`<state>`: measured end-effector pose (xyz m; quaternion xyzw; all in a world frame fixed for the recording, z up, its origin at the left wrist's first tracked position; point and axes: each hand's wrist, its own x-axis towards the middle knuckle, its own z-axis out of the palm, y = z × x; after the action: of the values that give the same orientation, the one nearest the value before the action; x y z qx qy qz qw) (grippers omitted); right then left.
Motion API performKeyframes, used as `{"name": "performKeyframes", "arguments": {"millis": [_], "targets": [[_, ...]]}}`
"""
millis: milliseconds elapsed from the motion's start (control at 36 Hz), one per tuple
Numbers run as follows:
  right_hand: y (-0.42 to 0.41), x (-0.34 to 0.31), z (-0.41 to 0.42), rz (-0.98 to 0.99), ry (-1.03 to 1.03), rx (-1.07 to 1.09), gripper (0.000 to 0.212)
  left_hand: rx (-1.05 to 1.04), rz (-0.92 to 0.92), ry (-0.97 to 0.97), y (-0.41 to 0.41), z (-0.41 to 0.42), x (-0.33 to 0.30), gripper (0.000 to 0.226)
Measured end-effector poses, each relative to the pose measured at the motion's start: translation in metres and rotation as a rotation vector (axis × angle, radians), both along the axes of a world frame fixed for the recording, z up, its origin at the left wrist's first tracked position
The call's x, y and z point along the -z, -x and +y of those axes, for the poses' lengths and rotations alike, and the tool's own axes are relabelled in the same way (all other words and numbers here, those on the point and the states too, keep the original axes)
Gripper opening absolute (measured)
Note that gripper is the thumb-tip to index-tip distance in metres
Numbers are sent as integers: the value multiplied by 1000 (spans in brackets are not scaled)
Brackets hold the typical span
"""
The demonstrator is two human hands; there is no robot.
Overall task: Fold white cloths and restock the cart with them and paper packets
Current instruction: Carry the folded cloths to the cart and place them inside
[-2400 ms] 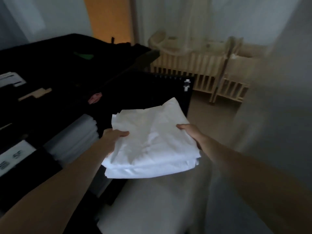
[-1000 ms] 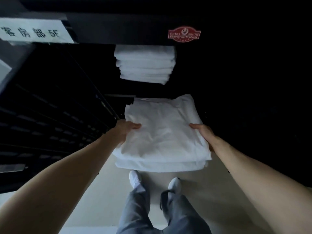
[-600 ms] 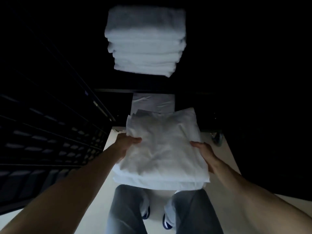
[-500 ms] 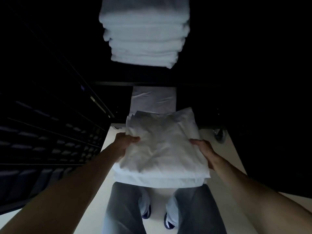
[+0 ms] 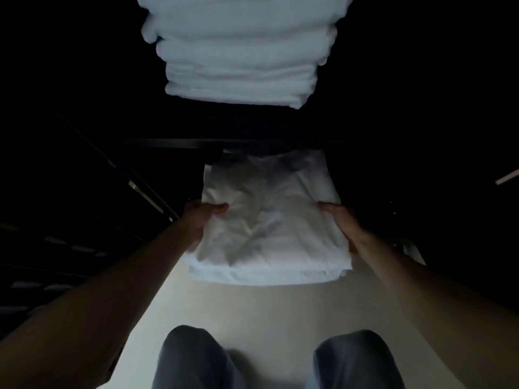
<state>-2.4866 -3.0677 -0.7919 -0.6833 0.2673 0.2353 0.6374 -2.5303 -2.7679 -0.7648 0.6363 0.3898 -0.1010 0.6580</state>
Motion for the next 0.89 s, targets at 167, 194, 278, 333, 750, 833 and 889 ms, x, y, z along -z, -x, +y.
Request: {"name": "performKeyframes", "arguments": {"millis": [167,194,278,333,750,833,889], "targets": [[-65,36,17,-128,-39,-41,63,20,-107,-8,-58,19,37,59],[-74,42,20,-145,-41,-38,60,20,-131,-16,-67,21,43,60],[-98,62,30,-166,-42,-52,51,43,-224,-43,-88,27,60,44],[-110,74,35,-219,-72,-38,52,59,-260,-63,-99,29,70,23],[-173,135,62,-384,-92,-56,57,-9,-443,-137,-162,59,150,36],[-183,143,62,-394,-116,-47,55,14,-455,-112,-173,60,157,28],[-185,155,63,-383,-111,-34,56,21,-451,-121,-180,63,167,32]]}}
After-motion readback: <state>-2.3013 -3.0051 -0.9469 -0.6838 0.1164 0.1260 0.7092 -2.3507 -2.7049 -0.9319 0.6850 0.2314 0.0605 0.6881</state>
